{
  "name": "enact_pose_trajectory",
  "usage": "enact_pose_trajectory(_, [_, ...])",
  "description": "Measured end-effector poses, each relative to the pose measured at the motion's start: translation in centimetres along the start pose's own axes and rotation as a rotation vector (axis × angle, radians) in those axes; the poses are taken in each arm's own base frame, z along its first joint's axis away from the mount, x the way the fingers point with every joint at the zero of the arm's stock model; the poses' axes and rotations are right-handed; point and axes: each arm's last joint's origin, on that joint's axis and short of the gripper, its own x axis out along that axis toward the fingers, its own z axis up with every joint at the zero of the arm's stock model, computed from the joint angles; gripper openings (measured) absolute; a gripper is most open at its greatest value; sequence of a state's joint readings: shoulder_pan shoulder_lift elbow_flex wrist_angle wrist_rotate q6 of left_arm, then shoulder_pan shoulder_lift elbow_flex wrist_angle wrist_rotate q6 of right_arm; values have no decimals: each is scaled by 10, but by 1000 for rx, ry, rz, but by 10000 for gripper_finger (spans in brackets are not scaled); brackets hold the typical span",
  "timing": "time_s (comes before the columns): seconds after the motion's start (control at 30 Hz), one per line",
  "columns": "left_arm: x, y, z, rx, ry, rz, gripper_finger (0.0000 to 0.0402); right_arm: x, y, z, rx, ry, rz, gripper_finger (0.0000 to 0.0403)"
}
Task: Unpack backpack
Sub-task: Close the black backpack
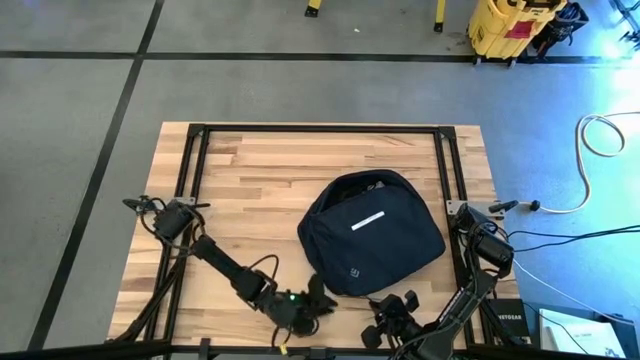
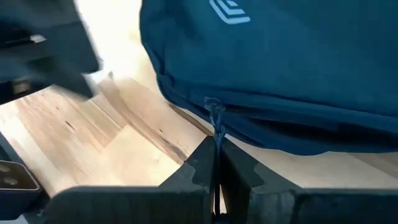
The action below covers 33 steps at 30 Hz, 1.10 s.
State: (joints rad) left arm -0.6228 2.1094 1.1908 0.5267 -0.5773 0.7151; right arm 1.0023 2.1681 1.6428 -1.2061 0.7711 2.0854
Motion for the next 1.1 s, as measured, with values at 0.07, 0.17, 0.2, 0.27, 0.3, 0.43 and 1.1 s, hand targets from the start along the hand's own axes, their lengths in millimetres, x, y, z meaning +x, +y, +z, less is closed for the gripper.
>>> enact_pose_trajectory(0.07, [2, 6, 6, -40, -18, 10, 153, 0, 1, 0, 2, -3, 9, 0])
enact_pose_trajectory(0.17, [9, 17, 7, -99, -40, 6, 201, 0, 2, 0, 5, -2, 15, 0])
enact_pose_trajectory(0.2, [12, 22, 7, -117, -50, 8, 215, 0, 2, 0, 4, -5, 20, 0])
enact_pose_trajectory(0.27, [17, 30, 5, -135, -49, 22, 239, 0, 3, -1, 4, -9, 32, 0])
enact_pose_trajectory(0.3, [20, 33, 4, -140, -49, 28, 249, 0, 3, 0, 6, -13, 35, 0])
enact_pose_trajectory(0.43, [33, 36, 0, -114, -36, 43, 272, 5, 6, 3, 17, -16, 31, 0])
enact_pose_trajectory(1.1, [71, 14, -7, -1, 133, 169, 170, 13, 14, 9, -20, -4, 52, 0])
